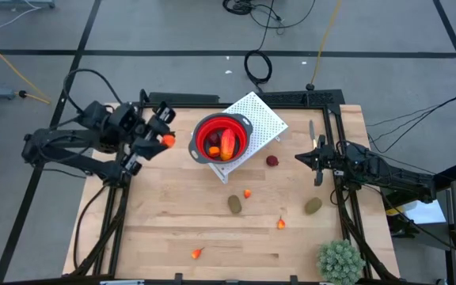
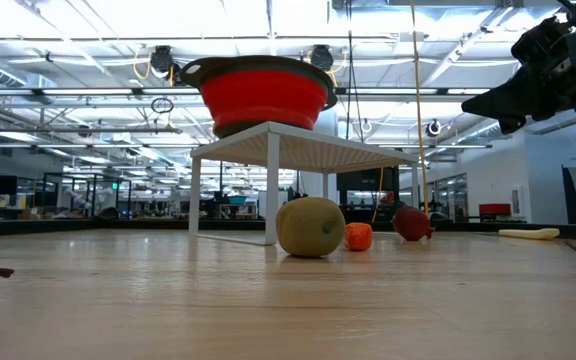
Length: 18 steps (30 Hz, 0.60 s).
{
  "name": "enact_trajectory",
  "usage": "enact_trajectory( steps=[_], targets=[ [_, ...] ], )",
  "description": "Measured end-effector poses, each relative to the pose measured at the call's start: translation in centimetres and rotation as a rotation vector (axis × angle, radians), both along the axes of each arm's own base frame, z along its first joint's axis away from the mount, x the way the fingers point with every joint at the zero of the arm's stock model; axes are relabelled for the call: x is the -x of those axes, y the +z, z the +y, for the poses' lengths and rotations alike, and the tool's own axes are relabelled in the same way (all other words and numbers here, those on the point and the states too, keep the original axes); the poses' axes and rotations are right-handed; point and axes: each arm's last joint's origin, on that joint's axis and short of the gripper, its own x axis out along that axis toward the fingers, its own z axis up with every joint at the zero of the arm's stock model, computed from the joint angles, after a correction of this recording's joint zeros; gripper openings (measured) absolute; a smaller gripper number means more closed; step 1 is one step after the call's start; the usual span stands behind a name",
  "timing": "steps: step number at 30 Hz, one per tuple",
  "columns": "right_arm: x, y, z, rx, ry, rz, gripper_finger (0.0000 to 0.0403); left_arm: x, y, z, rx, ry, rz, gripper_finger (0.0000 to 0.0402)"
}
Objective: Pick & Place Fruit
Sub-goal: Put the pear into the red strainer bowl on the shelf
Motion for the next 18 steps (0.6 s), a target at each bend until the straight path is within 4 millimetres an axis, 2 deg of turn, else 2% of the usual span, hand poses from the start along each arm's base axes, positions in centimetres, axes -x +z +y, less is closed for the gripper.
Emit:
enact_trajectory(
  steps=[9, 18],
  targets=[
    [0.0, 0.0, 0.0, 0.000, 0.000, 0.000, 0.0000, -3.0, -1.1, -1.6, -0.179, -0.061, -0.168, 0.0111],
    [0.0, 0.0, 0.0, 0.000, 0.000, 0.000, 0.0000, -6.2, -3.6, -3.2, -0.379, -0.090, -0.211, 0.0111]
  ],
)
